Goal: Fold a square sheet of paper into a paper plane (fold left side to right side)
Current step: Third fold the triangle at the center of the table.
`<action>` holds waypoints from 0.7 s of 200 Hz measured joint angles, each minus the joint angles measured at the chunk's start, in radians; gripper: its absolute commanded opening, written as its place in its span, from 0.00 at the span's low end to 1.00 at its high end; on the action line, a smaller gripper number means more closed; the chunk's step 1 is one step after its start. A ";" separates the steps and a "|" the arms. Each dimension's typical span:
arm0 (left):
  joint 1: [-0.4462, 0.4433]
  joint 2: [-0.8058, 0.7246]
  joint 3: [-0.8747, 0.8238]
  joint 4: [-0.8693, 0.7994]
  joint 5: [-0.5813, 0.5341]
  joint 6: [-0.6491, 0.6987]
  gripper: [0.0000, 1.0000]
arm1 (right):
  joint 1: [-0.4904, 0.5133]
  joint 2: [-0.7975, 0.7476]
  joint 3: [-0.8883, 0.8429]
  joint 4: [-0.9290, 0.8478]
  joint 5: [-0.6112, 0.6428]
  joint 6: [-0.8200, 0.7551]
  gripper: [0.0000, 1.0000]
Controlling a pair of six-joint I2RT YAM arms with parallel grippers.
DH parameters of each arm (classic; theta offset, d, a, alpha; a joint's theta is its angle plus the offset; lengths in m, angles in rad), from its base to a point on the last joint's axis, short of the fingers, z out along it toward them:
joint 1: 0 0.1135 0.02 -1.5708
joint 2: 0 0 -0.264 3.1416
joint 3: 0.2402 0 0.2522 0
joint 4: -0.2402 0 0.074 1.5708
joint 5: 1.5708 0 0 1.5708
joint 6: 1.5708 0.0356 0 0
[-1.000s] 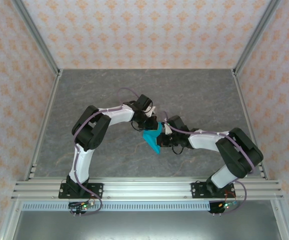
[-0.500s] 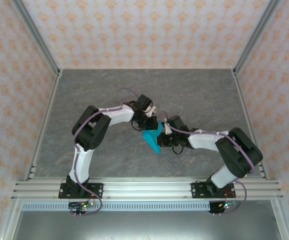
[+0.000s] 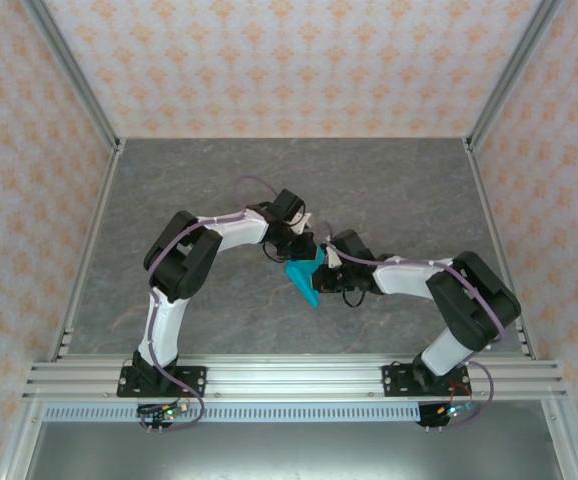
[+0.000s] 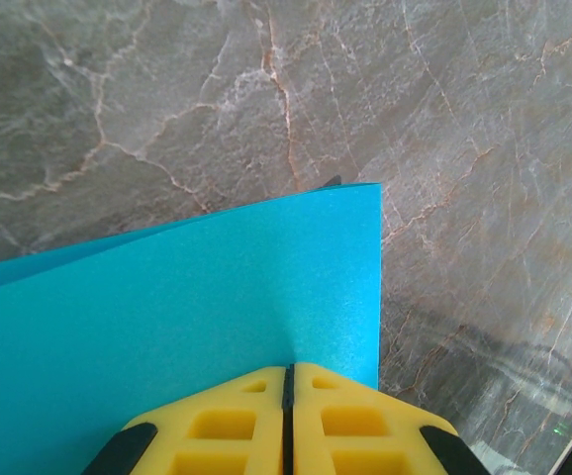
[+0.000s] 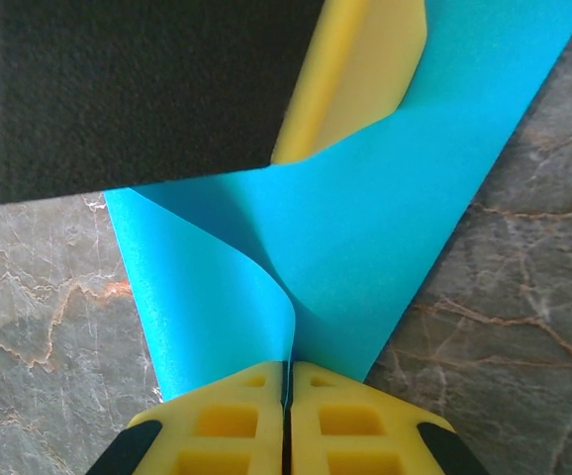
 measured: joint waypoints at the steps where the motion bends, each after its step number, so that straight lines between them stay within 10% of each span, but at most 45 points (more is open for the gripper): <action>1: 0.000 0.000 0.000 0.000 0.000 0.000 0.09 | 0.000 0.000 0.000 -0.001 0.000 0.000 0.08; 140: 0.022 0.022 0.203 -0.220 -0.017 0.068 0.24 | 0.013 0.013 0.035 -0.062 0.024 -0.054 0.08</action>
